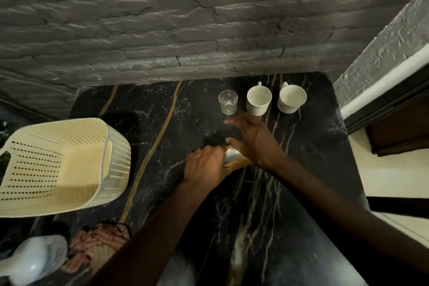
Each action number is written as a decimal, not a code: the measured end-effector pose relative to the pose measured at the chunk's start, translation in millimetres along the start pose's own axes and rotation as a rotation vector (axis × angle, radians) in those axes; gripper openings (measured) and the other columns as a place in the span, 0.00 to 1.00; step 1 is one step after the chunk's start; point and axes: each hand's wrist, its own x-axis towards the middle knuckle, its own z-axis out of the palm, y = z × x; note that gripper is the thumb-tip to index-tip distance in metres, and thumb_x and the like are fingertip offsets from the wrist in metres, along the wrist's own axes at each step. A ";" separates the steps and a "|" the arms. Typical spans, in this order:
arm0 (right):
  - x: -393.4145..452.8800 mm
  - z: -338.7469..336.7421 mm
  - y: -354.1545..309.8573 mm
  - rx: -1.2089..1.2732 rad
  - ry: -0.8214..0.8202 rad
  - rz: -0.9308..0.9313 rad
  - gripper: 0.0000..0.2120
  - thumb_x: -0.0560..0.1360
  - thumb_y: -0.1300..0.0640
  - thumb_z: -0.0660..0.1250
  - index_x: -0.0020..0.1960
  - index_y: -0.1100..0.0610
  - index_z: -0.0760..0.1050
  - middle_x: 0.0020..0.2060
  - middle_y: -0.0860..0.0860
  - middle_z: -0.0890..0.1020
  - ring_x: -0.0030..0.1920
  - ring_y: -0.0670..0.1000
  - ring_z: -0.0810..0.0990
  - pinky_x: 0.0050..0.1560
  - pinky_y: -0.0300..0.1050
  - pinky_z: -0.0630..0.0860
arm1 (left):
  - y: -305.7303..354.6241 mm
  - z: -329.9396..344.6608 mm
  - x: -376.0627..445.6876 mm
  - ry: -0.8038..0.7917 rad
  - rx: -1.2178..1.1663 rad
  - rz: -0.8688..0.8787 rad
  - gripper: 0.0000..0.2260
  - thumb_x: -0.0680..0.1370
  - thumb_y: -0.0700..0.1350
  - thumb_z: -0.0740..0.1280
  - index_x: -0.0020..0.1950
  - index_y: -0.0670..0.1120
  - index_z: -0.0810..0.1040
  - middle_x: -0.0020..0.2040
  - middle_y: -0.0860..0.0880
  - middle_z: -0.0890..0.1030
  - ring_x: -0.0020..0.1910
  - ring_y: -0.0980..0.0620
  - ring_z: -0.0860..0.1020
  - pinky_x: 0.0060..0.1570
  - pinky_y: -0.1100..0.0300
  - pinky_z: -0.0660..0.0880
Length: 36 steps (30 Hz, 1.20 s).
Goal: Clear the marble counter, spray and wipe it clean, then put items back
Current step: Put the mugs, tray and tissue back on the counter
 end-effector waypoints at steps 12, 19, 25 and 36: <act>-162.2 46.1 -14.9 0.108 -0.114 0.273 0.07 0.78 0.56 0.62 0.53 0.54 0.78 0.48 0.49 0.80 0.44 0.48 0.80 0.41 0.28 0.68 | -9.1 92.6 -81.7 0.137 -0.169 0.191 0.26 0.63 0.55 0.77 0.59 0.54 0.78 0.48 0.52 0.84 0.44 0.50 0.82 0.41 0.59 0.77; -156.5 51.5 -12.9 0.162 -0.216 0.141 0.22 0.78 0.51 0.54 0.51 0.67 0.79 0.42 0.61 0.83 0.40 0.60 0.83 0.39 0.47 0.80 | -30.2 122.7 -80.7 0.168 -0.427 0.273 0.26 0.67 0.51 0.76 0.63 0.50 0.77 0.55 0.50 0.82 0.53 0.51 0.80 0.51 0.61 0.73; -143.7 49.7 -3.1 0.322 -0.317 0.194 0.12 0.77 0.62 0.61 0.58 0.62 0.78 0.54 0.57 0.81 0.53 0.55 0.81 0.54 0.35 0.74 | -42.1 134.8 -80.5 0.087 -0.614 0.288 0.29 0.69 0.50 0.75 0.68 0.48 0.72 0.63 0.49 0.78 0.61 0.51 0.75 0.60 0.60 0.71; -136.1 40.4 -23.4 0.853 -0.602 0.342 0.13 0.76 0.53 0.61 0.56 0.48 0.80 0.62 0.47 0.78 0.63 0.50 0.76 0.61 0.45 0.73 | -51.4 136.2 -80.6 0.043 -0.596 0.378 0.29 0.71 0.48 0.74 0.70 0.51 0.69 0.64 0.52 0.75 0.64 0.54 0.72 0.62 0.59 0.71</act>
